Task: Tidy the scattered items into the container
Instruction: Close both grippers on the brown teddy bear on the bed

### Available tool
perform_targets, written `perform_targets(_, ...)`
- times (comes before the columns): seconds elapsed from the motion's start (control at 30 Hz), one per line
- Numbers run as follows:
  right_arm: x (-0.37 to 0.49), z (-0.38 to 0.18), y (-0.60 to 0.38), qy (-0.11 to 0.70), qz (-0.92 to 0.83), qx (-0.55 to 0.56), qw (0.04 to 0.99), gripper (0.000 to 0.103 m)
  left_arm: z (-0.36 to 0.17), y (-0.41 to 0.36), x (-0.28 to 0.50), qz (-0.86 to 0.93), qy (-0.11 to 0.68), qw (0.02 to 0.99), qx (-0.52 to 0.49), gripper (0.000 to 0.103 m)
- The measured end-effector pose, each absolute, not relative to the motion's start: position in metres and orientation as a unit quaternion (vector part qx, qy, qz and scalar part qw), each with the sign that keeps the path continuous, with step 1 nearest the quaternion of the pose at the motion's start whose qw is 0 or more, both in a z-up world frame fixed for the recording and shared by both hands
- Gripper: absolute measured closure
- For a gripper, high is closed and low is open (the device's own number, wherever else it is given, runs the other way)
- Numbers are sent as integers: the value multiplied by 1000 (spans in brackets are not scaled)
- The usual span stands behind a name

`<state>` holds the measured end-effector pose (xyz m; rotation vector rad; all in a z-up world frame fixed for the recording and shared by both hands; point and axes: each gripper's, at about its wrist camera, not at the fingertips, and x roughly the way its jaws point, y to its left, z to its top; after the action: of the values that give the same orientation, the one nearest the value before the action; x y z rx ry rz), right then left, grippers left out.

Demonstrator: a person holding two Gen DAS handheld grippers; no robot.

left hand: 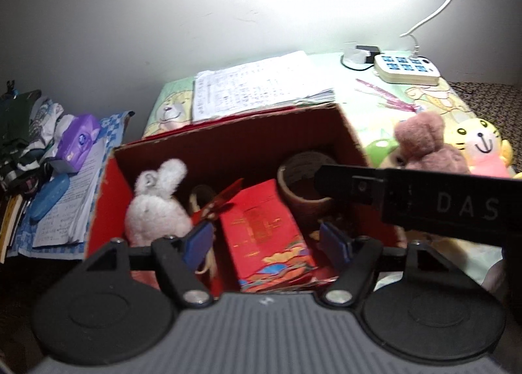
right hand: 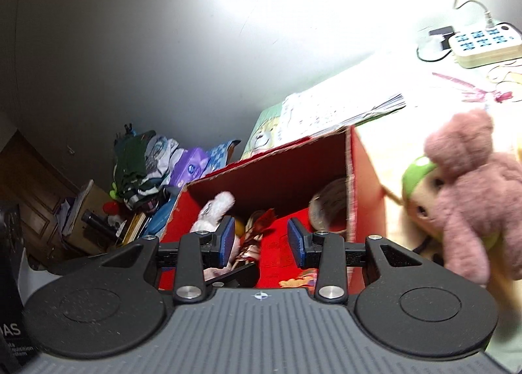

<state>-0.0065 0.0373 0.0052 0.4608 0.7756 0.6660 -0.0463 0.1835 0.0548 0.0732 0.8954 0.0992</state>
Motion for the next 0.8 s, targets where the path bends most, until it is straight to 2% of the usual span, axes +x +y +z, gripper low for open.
perform_targets(0.1,-9,10,-7,345,294,235,860,62,60,151,-38,4,426,904,27,28)
perform_targets(0.17,-10,8,-37,332,267,248,870,49,61,129,-30,-21,424,905,21,28)
perform_targets(0.23,-7,3,-63,329,239,255,877,46,59,106,-22,-47,424,904,14,27)
perform_targets(0.5,10,-29,-134,358,196,279,869,45,25,50,15,-94,459,883,-33,24)
perform_targets(0.73,39,-54,-144,395,220,294,842,40,4,31,38,-82,462,883,-32,11)
perform_targets(0.8,46,-60,-143,403,228,296,835,40,-3,29,45,-76,468,880,-26,10)
